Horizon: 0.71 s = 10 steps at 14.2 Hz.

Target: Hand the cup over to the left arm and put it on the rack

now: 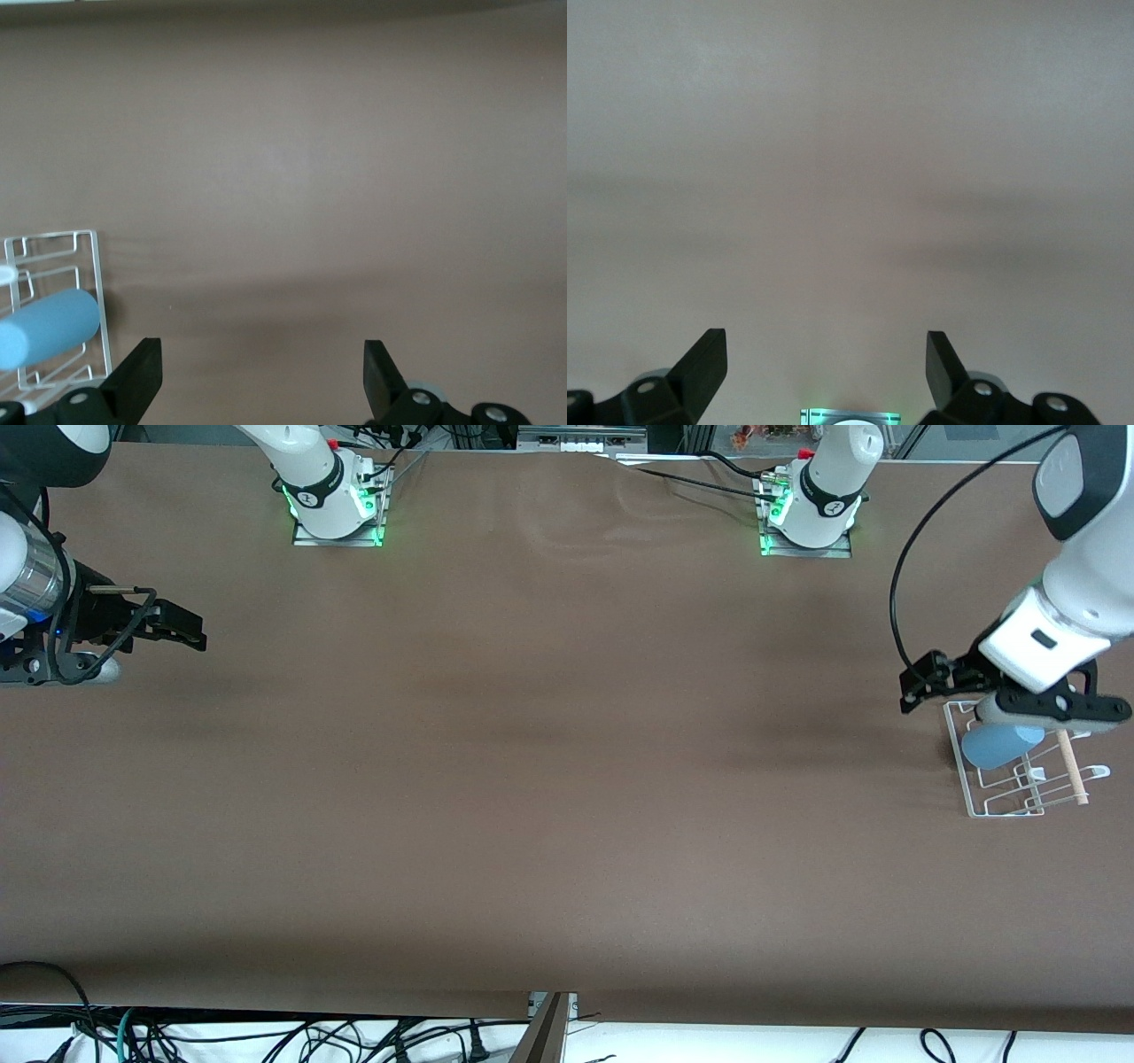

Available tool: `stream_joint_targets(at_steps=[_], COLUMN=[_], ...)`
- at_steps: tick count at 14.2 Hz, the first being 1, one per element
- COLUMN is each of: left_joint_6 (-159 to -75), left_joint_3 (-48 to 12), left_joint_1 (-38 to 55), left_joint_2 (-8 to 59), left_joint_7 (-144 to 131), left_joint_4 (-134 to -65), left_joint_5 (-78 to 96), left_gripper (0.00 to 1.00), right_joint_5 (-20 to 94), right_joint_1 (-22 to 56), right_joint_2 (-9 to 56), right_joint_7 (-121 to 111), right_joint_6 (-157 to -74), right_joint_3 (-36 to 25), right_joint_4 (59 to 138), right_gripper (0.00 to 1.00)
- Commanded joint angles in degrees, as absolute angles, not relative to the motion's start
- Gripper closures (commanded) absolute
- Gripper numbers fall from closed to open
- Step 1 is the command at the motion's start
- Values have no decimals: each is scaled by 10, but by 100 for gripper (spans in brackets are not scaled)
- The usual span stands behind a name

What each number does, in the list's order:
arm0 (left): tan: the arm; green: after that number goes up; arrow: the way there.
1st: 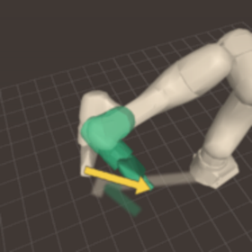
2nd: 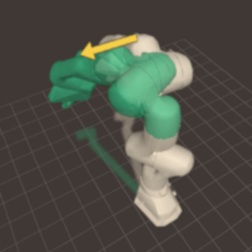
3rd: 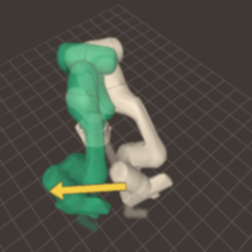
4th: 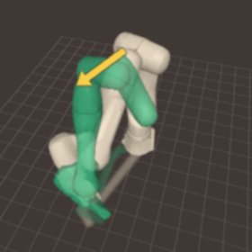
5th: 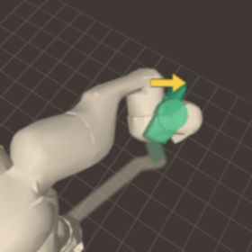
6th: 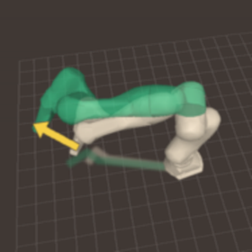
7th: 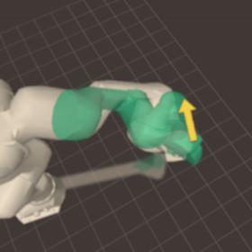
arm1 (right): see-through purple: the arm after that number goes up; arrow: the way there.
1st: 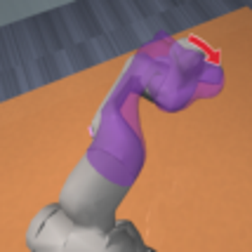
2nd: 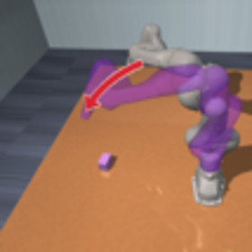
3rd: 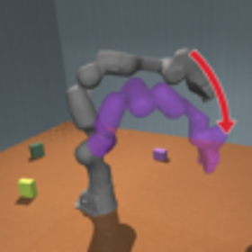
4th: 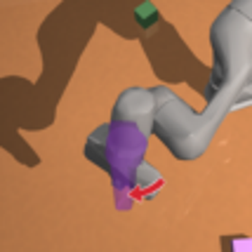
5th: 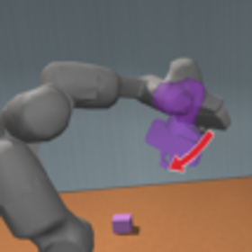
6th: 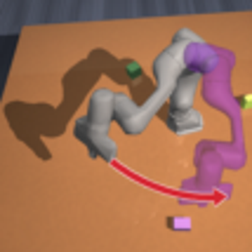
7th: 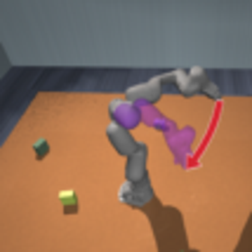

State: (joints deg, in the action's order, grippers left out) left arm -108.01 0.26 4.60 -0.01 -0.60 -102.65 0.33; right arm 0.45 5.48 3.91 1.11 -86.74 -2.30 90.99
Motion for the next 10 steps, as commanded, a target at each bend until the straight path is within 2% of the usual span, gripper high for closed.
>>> stream_joint_targets(at_steps=[1, 5, 10], left_joint_6=[-1085, -1063, -1062], left_joint_3=[5, -24, -27], left_joint_1=[48, 13, 1], left_joint_2=[-27, -23, -18], left_joint_7=[-7, -10, -8], left_joint_4=[-1063, -1058, -1056], left_joint_5=[-57, -55, -43], left_gripper=[0, 0, 0], right_joint_5=[12, 12, 11], right_joint_1=[54, 54, 55], right_joint_2=[43, 43, 43], right_joint_7=[10, 10, 10], right_joint_6=[-861, -860, -860], right_joint_3=[-24, -24, -24], right_joint_4=[897, 897, 897], right_gripper=[1, 1, 1])
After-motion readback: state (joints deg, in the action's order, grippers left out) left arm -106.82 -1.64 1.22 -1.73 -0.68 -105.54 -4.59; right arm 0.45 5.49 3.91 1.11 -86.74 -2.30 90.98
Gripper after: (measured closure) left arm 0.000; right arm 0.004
